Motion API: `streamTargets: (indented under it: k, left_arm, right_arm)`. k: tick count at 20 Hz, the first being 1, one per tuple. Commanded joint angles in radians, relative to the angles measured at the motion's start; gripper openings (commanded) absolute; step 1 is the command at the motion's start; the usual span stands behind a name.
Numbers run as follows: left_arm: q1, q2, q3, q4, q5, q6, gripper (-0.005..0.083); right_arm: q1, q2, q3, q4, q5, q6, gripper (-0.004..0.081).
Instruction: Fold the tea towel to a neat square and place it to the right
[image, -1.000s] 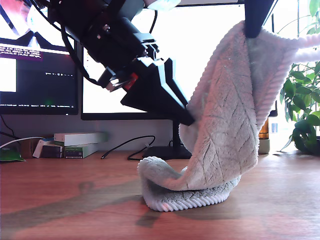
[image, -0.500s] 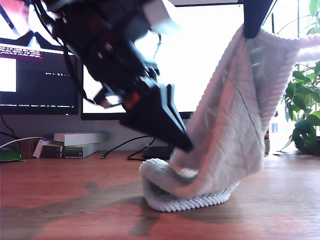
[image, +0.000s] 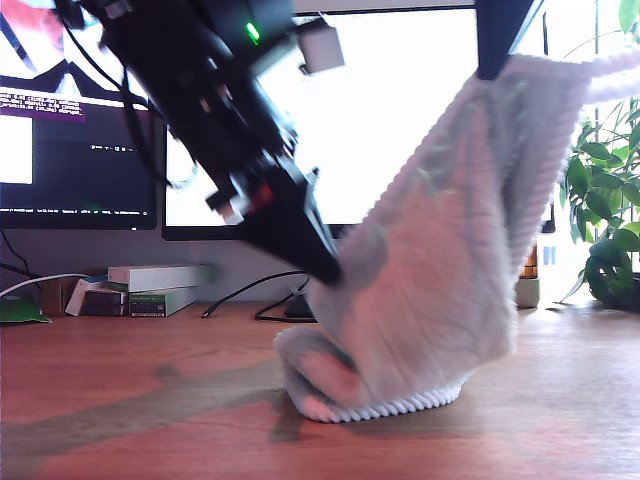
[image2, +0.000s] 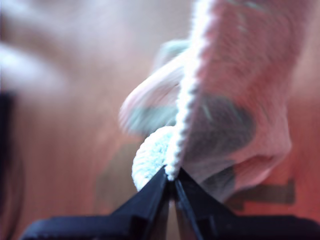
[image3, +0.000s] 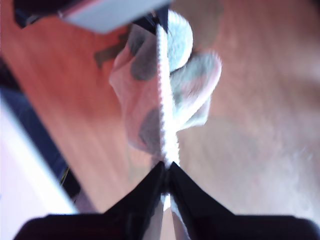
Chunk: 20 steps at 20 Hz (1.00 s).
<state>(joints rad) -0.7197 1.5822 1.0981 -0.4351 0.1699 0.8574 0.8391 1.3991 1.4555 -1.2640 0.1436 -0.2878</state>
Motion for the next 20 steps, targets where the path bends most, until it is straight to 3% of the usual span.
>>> streamTargets:
  k: [1,6,10,20]
  left_arm:
    - [0.033,-0.039,-0.011,-0.017,-0.07,-0.021,-0.0024]
    - [0.078,-0.189,-0.01,-0.043,-0.222,-0.025,-0.0024]
    - [0.083,-0.284,-0.01,-0.036,-0.364,-0.083,-0.0024]
    - [0.138,-0.315,0.03,0.061,-0.485,0.031,-0.0024]
  right_arm:
    - [-0.014,0.005,-0.013,0.026,0.016,0.003,-0.0011]
    - [-0.083,0.082,-0.016,0.119,0.027,-0.005,-0.0012]
    - [-0.121,0.132,-0.016,0.238,0.118,-0.031,-0.0012]
    - [-0.159,0.134,0.076,0.41,0.281,-0.173,-0.0012]
